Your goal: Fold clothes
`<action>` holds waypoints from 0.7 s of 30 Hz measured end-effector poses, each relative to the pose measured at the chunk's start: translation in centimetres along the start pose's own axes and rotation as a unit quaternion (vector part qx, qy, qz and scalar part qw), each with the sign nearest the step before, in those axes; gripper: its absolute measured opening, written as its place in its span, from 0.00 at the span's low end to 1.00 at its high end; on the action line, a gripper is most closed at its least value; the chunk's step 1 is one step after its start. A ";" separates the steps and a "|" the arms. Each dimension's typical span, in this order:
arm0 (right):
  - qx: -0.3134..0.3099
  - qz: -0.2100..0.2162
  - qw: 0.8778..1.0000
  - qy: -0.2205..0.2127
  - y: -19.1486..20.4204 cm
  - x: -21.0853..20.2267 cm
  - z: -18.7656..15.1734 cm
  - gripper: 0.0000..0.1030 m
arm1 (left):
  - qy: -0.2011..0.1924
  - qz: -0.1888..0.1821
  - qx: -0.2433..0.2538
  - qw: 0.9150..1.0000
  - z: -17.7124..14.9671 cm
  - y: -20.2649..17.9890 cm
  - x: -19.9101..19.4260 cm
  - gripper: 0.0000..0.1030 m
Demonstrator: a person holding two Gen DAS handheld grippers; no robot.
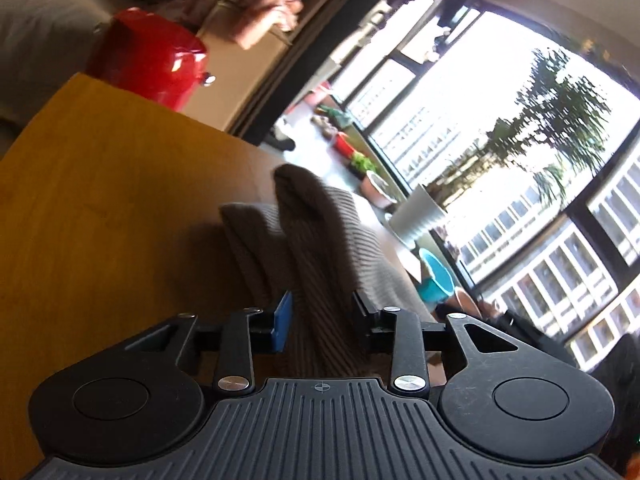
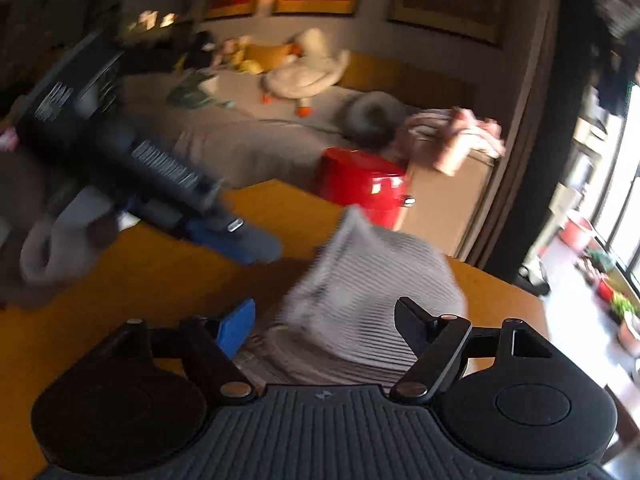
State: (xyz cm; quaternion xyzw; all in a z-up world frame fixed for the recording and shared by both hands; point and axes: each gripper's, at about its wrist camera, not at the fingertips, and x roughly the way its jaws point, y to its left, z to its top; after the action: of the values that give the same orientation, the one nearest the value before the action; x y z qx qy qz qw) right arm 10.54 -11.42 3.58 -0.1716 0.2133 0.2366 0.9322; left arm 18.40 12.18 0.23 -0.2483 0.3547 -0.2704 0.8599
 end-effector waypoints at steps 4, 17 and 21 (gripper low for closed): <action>0.005 0.006 1.000 0.014 0.4 2.1 -0.7 0.55 | 0.026 0.000 -0.011 1.000 -0.5 0.3 0.8 0.32; 0.322 0.142 0.936 0.001 -8.1 1.0 2.0 0.11 | 0.099 -0.086 -0.054 0.990 -2.4 0.3 6.2 0.27; 0.372 0.168 0.912 0.048 -7.7 4.5 -0.9 0.11 | 0.104 -0.070 -0.038 0.991 -2.3 0.3 5.8 0.24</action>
State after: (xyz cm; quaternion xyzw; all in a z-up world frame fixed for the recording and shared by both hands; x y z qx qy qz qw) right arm 17.84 -16.55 2.37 0.2142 0.3563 0.2845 0.8639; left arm 20.25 8.10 -4.19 -0.2755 0.4335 -0.3408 0.7874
